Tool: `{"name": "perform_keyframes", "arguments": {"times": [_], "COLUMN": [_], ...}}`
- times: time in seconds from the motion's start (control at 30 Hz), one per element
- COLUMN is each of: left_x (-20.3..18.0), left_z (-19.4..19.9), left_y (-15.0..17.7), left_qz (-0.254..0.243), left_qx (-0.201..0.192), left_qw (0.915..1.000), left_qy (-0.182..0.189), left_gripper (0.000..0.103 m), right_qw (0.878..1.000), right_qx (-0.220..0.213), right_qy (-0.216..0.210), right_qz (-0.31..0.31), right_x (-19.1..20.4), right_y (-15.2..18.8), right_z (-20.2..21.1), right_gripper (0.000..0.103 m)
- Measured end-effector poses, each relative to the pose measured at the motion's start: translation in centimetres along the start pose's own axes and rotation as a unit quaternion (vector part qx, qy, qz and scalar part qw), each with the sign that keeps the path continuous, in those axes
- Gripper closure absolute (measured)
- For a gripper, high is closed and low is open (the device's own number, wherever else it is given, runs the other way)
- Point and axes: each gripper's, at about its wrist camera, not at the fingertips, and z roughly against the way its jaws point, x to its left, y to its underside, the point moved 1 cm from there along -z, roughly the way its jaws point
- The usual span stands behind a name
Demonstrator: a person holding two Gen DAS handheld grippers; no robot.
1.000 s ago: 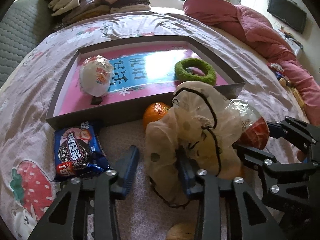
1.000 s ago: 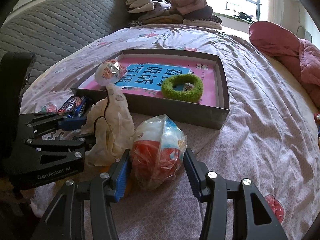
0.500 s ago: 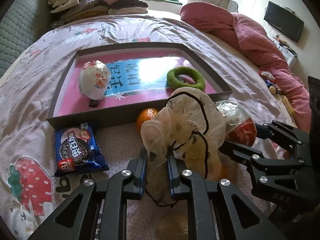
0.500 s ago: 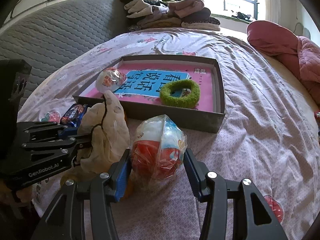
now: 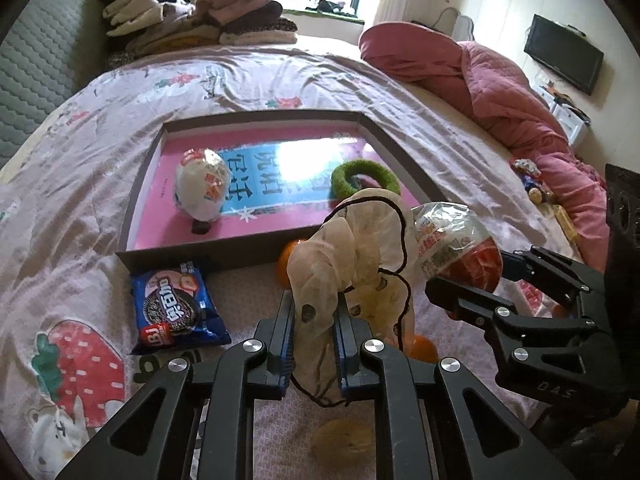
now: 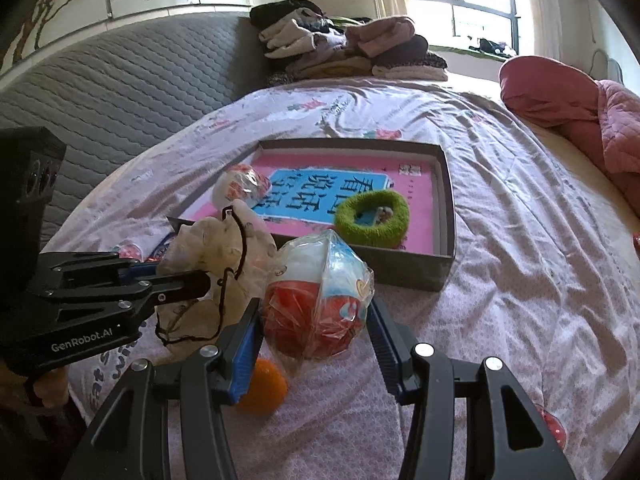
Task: Organize objects
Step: 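Lift the mesh bag with the left gripper while the right carries the clear bag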
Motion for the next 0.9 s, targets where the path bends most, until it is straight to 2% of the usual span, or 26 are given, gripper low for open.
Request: {"name": "perform_keyframes", "arguments": {"times": [0.3, 0.63, 0.9], "left_x": [0.2, 0.4, 0.4], "left_z": [1.8, 3.1, 4.6], "left_y": [-0.5, -0.7, -1.0], "left_qz": [0.000, 0.006, 0.010], "left_qx": [-0.024, -0.043, -0.078], "left_qw": [0.9997, 0.9990, 0.9968], "left_qy": [-0.001, -0.005, -0.011], "left_gripper": [0.086, 0.086, 0.086], "right_qw": [1.000, 0.998, 0.998], "right_qx": [-0.017, -0.055, -0.068], "right_qy": [-0.008, -0.009, -0.002], "right_qz": [-0.010, 0.008, 0.011], "right_x": [-0.3, 0.3, 0.5], "right_y": [-0.4, -0.9, -1.2], "right_z": [0.6, 2.1, 2.5], "right_gripper": [0.051, 0.051, 0.051]}}
